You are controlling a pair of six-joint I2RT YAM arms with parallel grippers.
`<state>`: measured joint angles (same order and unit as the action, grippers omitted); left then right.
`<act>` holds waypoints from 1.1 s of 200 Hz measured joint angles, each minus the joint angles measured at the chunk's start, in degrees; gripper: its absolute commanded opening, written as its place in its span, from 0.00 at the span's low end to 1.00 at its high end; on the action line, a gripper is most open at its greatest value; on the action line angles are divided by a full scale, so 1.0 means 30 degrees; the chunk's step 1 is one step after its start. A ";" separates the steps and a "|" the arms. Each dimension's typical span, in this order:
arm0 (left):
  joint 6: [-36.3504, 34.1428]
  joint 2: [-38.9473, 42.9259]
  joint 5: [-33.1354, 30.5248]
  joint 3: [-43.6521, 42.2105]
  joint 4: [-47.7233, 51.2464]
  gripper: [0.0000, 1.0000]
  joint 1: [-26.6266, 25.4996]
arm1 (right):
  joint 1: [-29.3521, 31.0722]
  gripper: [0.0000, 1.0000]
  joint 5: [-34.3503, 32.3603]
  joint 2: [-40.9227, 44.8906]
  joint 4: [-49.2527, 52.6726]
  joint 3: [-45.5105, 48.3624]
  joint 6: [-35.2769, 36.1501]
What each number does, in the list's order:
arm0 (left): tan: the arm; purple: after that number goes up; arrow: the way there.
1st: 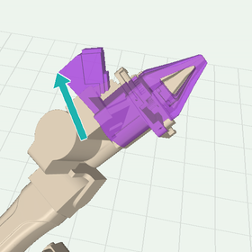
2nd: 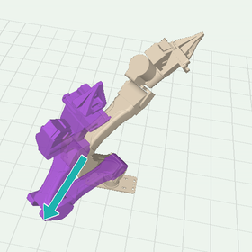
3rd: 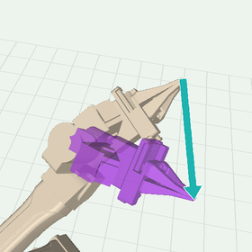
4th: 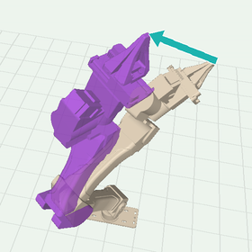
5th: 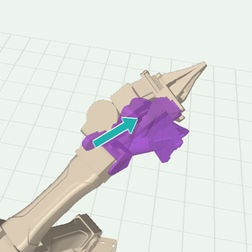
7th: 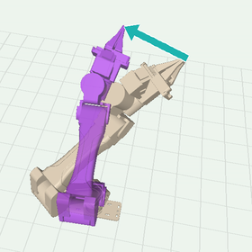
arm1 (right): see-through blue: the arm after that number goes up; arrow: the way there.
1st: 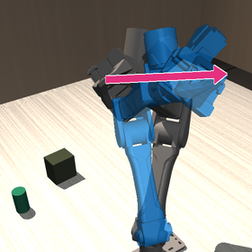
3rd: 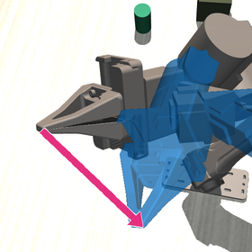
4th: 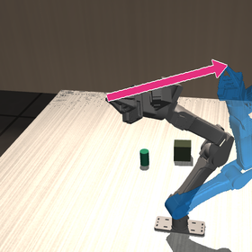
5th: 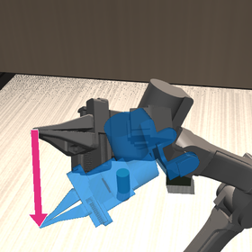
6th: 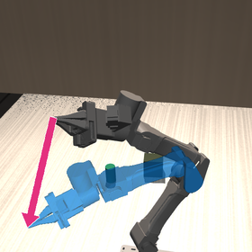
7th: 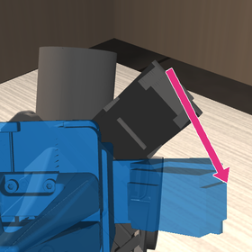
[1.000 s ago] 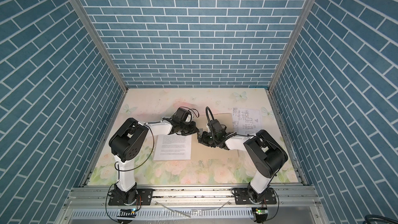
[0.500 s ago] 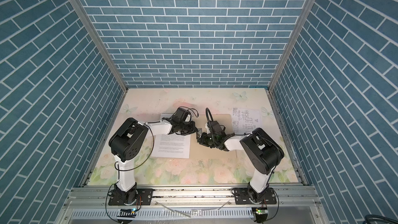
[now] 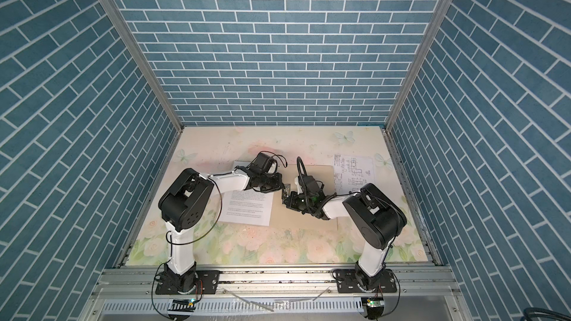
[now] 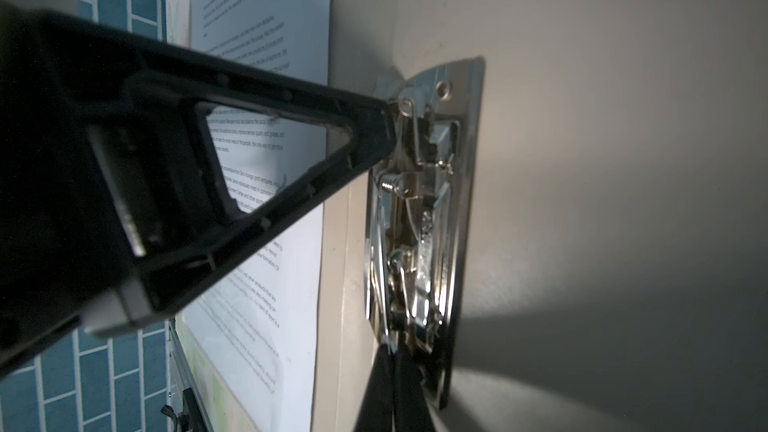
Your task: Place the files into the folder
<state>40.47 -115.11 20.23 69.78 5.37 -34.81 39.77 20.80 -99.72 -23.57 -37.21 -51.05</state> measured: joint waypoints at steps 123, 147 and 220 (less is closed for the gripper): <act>0.0277 0.0036 0.0423 -0.0138 -0.0036 0.10 -0.0255 | -0.0058 0.00 0.0087 0.1588 0.3169 -0.0845 -0.1035; 0.0488 0.0240 0.0306 -0.0430 -0.0204 0.10 -0.0044 | -0.0066 0.00 0.0248 0.1559 0.3388 -0.1304 -0.1399; -0.0240 0.1013 0.0153 -0.1180 -0.0197 0.19 0.1020 | 0.0270 0.00 0.0648 0.0204 0.3534 -0.3388 -0.2069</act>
<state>39.75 -112.07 20.69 66.24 4.78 -31.75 40.58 22.74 -99.11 -12.97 -47.37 -57.25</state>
